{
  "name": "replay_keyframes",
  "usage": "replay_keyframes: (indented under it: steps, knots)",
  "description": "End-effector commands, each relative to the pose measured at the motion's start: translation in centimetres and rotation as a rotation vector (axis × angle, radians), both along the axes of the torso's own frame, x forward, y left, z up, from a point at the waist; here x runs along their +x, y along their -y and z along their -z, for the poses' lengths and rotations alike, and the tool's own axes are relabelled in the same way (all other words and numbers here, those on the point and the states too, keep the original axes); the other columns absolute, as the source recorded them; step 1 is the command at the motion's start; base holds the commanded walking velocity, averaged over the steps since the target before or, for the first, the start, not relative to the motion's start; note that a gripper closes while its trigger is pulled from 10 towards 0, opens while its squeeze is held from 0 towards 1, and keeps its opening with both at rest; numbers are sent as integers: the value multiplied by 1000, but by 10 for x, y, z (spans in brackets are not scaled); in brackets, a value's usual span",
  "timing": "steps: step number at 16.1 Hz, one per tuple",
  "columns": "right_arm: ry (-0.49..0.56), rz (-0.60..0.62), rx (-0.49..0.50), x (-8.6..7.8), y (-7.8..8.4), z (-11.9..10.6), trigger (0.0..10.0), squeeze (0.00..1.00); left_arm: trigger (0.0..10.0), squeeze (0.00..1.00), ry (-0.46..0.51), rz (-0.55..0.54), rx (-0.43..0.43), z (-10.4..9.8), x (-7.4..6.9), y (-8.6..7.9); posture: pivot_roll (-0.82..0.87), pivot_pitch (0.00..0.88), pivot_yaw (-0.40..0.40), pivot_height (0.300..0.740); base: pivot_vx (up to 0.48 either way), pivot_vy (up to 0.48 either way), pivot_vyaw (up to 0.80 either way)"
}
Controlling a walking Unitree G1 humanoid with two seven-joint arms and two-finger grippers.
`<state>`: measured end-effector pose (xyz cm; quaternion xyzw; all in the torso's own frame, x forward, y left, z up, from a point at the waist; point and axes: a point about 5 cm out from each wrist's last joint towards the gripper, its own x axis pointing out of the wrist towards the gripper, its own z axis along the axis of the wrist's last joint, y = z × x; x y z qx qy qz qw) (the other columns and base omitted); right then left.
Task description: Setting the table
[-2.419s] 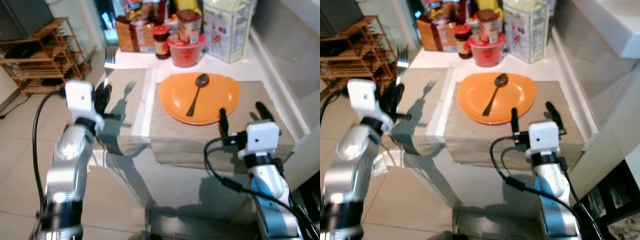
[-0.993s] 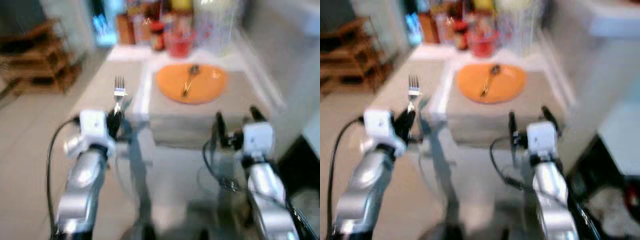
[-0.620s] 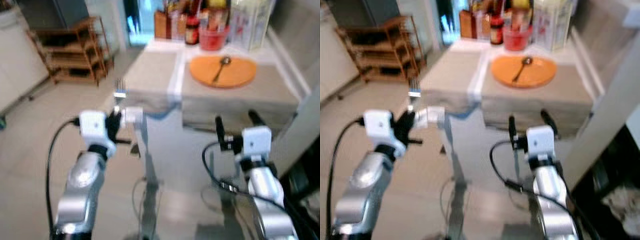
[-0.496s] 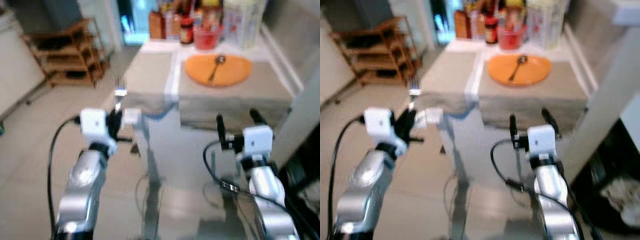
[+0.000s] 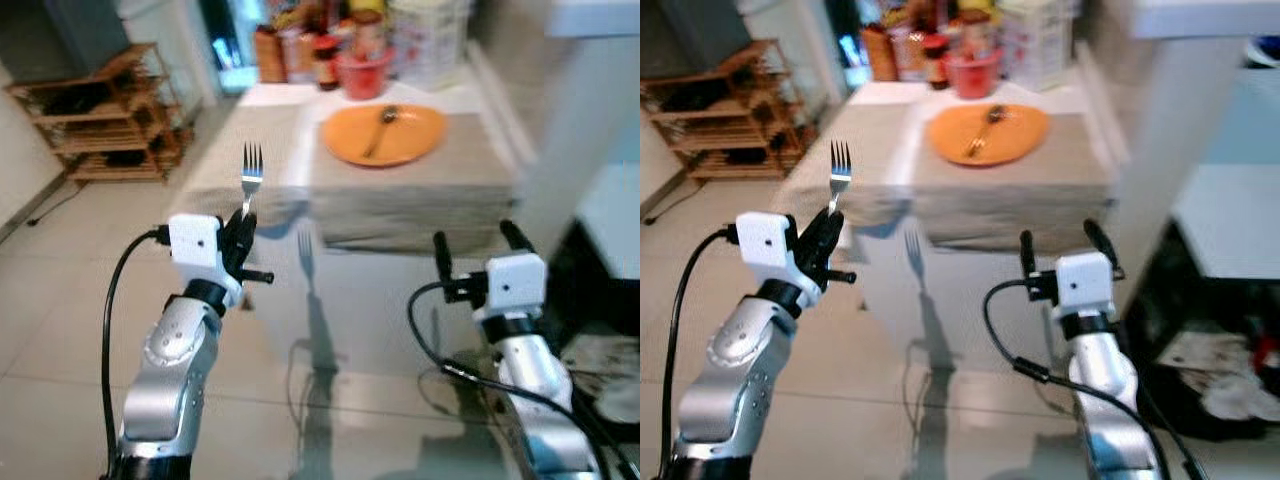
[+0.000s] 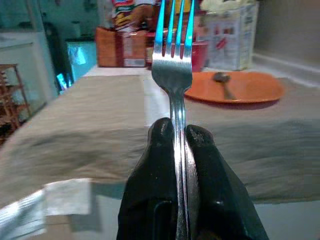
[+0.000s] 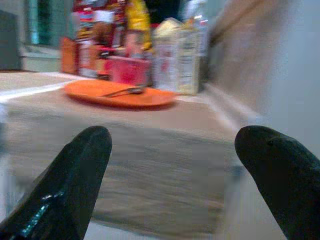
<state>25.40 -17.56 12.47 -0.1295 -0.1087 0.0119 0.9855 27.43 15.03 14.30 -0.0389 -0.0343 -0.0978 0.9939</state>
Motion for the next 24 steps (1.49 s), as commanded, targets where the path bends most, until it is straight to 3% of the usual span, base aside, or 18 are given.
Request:
replay_keyframes:
  steps: [1,5,6,13,17,24]
  knots:
    - [18,-6,30,0,-1,-5,10000,0,0,0,-13,-70,28,7,-2,-17,-149,0,103,736,0,-349,0]
    - [-20,-11,50,0,-2,5,10000,0,0,0,-176,-122,21,53,-22,-30,-148,0,103,736,0,-281,0]
    - [-21,-18,47,1,-3,6,10000,0,0,0,-188,-131,12,56,-23,-31,-146,0,100,736,0,-472,0]
    - [-37,-54,20,6,-5,11,10000,0,0,0,-99,-90,17,43,-14,-23,-144,0,86,736,0,-474,0]
    - [-42,-58,11,4,-6,13,10000,0,0,0,-45,-26,27,33,-7,-12,-150,0,91,736,0,-76,0]
    - [-50,-66,5,0,-8,16,10000,0,0,0,-27,33,38,27,3,-4,-165,0,109,736,0,-339,-319]
